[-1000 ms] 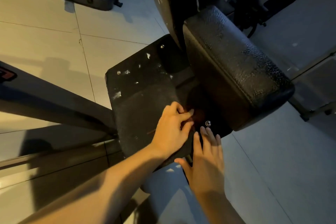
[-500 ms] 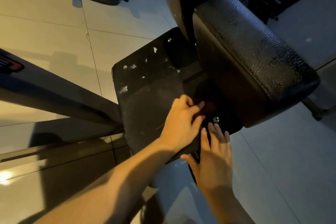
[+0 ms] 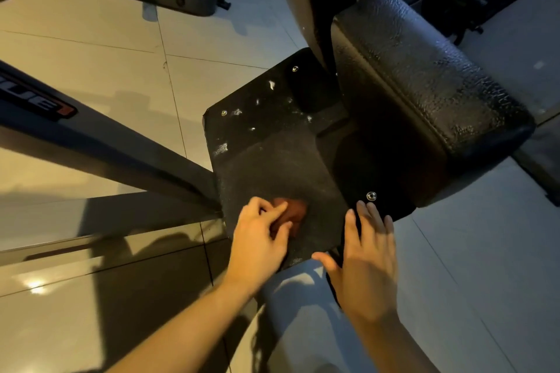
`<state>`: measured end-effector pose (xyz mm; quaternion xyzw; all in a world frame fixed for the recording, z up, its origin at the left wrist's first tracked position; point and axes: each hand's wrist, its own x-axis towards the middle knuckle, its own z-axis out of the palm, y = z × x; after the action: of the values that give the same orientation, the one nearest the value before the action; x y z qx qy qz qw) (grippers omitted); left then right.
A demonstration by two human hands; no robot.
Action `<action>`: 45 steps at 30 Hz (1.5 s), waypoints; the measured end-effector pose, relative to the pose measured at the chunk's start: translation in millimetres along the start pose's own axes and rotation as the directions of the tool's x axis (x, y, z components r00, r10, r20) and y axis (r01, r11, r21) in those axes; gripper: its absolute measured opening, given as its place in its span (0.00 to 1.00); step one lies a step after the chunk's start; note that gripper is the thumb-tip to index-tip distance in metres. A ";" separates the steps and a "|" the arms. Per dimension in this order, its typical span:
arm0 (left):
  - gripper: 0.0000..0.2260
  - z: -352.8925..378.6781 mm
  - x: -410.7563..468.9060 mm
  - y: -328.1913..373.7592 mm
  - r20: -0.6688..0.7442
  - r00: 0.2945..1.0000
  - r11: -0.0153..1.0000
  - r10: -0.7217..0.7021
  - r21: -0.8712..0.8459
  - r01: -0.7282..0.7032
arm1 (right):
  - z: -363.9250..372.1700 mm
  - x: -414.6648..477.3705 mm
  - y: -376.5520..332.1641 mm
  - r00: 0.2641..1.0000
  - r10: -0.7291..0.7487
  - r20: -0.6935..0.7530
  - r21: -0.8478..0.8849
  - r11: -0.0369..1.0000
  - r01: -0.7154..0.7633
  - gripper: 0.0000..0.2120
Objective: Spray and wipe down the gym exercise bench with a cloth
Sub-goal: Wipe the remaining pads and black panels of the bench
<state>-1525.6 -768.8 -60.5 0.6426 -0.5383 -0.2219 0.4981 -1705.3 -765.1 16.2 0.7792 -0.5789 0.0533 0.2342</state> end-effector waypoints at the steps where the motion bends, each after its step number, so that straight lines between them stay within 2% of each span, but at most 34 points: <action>1: 0.16 -2.5 9.6 -5.2 -0.013 1.000 0.999 0.014 0.034 -0.014 | -0.2 -0.6 0.1 1.000 -0.005 -0.012 0.005 1.000 0.005 0.44; 3: 0.15 -10.3 32.6 -30.0 -0.104 0.989 0.988 -0.106 0.098 0.116 | 0.3 -2.5 1.2 0.999 -0.032 -0.030 0.005 0.999 0.032 0.43; 5: 0.16 -24.2 39.3 -51.7 -0.117 0.953 0.952 -0.279 0.097 0.290 | -1.1 -2.0 1.5 0.999 -0.041 -0.031 0.002 0.999 0.041 0.42; 10: 0.17 -26.9 -17.8 -55.3 -0.046 0.967 0.967 -0.252 0.035 0.253 | -4.0 0.6 0.7 0.999 -0.037 -0.019 0.027 0.999 0.038 0.43; 15: 0.18 -32.8 -29.6 -63.0 0.012 0.952 0.945 -0.307 0.126 0.303 | -6.5 4.8 -2.8 0.998 -0.003 0.055 -0.009 1.000 0.004 0.45; 19: 0.17 -29.3 -38.2 -68.1 0.079 0.950 0.936 -0.303 0.215 0.280 | -11.7 6.1 -6.4 0.997 0.020 0.078 -0.007 1.000 -0.019 0.46; 22: 0.18 -35.2 -57.4 -59.1 0.172 0.894 0.901 -0.413 0.220 0.374 | -14.3 6.3 -7.8 0.996 0.022 0.084 -0.006 1.000 -0.021 0.47; 24: 0.20 -42.5 -74.8 -43.1 0.302 0.885 0.917 -0.355 0.297 0.266 | -15.1 6.0 -7.7 0.996 0.020 0.082 -0.001 1.000 -0.020 0.47; 26: 0.20 -48.1 -89.7 -19.0 0.429 0.888 0.934 -0.167 0.358 0.003 | -16.4 5.0 -8.6 0.995 0.017 0.097 0.004 1.000 -0.017 0.46; 28: 0.20 -44.3 -96.9 -2.5 0.470 0.883 0.922 0.006 0.339 -0.186 | -18.9 4.0 -9.0 0.995 0.014 0.102 0.012 1.000 -0.016 0.46; 29: 0.19 -41.5 -96.8 -1.4 0.438 0.899 0.934 0.003 0.321 -0.159 | -19.8 3.9 -9.1 0.995 0.012 0.102 0.015 1.000 -0.014 0.46; 32: 0.18 -42.1 -83.2 -6.7 0.255 0.947 0.966 -0.196 0.216 0.142 | -20.3 2.8 -8.9 0.993 0.011 0.118 0.026 1.000 -0.014 0.46; 34: 0.16 -44.3 -79.1 -12.3 0.127 0.947 0.950 -0.294 0.147 0.275 | -18.5 1.6 -7.9 0.993 0.004 0.119 0.035 0.999 -0.008 0.46; 36: 0.13 -39.0 -80.9 -6.6 0.111 0.932 0.939 -0.344 0.068 0.338 | -16.7 0.9 -7.6 0.993 0.004 0.121 0.040 0.999 -0.009 0.46; 38: 0.13 -24.6 -88.9 9.5 0.180 0.951 0.968 -0.251 0.059 0.244 | -16.2 0.9 -8.2 0.991 0.005 0.135 0.034 0.999 -0.010 0.46; 40: 0.15 -12.6 -92.5 25.2 0.176 0.980 0.994 -0.089 0.077 0.077 | -16.7 1.0 -7.9 0.991 -0.001 0.134 0.036 0.999 -0.004 0.45; 41: 0.16 -10.8 -89.1 29.2 0.157 0.986 0.997 -0.059 0.067 0.049 | -16.9 1.2 -7.1 0.992 -0.002 0.128 0.041 0.999 -0.003 0.45; 45: 0.15 -12.2 -75.6 17.6 0.038 0.985 0.982 -0.167 0.096 0.162 | -14.8 0.6 -3.2 0.993 -0.008 0.116 0.059 0.998 0.002 0.42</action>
<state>-1548.3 -693.6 -59.1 0.7021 -0.5044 -0.2518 0.4351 -1699.3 -758.6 28.5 0.7889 -0.5878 0.0242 0.1774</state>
